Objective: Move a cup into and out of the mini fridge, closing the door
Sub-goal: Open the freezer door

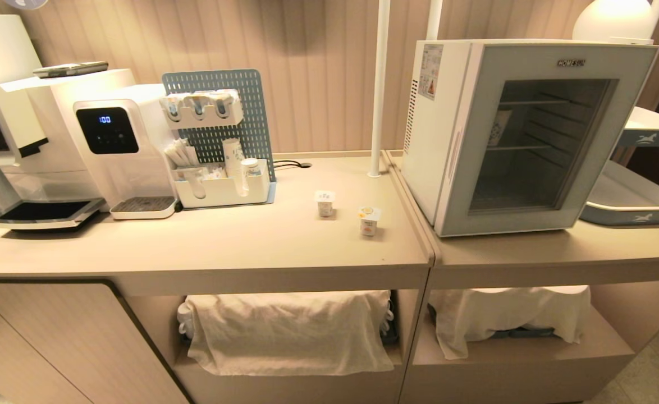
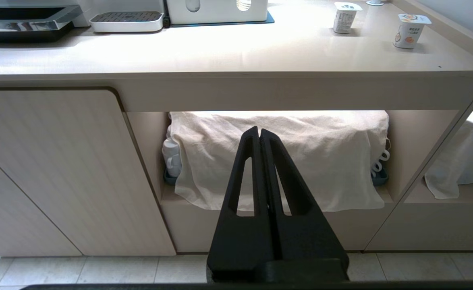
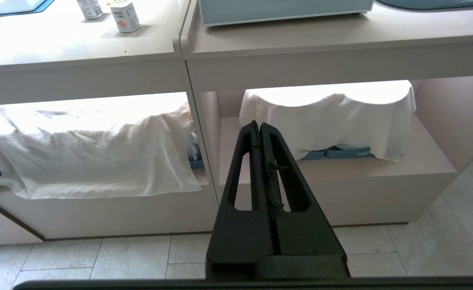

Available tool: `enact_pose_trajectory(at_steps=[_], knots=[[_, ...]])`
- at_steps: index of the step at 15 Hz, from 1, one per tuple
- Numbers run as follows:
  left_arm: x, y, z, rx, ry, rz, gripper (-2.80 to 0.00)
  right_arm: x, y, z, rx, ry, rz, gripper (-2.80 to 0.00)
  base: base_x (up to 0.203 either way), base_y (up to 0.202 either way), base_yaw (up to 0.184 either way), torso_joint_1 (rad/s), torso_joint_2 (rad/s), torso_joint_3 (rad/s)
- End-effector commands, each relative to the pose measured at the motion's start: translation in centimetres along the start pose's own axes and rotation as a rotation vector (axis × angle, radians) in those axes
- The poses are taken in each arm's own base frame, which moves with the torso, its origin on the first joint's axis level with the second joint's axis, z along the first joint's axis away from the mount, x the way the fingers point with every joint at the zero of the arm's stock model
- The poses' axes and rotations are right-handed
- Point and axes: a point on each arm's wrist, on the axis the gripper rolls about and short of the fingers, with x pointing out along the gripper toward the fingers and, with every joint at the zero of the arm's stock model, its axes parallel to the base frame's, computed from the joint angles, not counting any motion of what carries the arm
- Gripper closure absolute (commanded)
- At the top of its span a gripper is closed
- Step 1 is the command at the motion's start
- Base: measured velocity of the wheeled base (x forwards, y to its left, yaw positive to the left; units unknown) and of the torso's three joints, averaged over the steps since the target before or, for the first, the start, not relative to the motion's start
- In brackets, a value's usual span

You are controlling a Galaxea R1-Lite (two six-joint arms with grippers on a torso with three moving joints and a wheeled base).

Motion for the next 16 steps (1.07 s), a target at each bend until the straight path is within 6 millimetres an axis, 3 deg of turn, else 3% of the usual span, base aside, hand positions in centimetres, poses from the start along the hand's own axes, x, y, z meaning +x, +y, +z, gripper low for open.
enact_pose_trajectory(at_steps=[1, 16], knots=[[0.02, 0.00, -0.04, 0.000, 0.003, 0.000, 0.00, 0.01, 0.00, 0.00, 0.000, 0.002, -0.001, 0.00, 0.000, 0.000, 0.000, 0.000, 0.00, 0.000], [0.02, 0.00, -0.04, 0.001, 0.003, 0.000, 0.00, 0.01, 0.00, 0.00, 0.000, 0.002, 0.000, 0.00, 0.000, 0.000, 0.000, 0.000, 0.00, 0.000]])
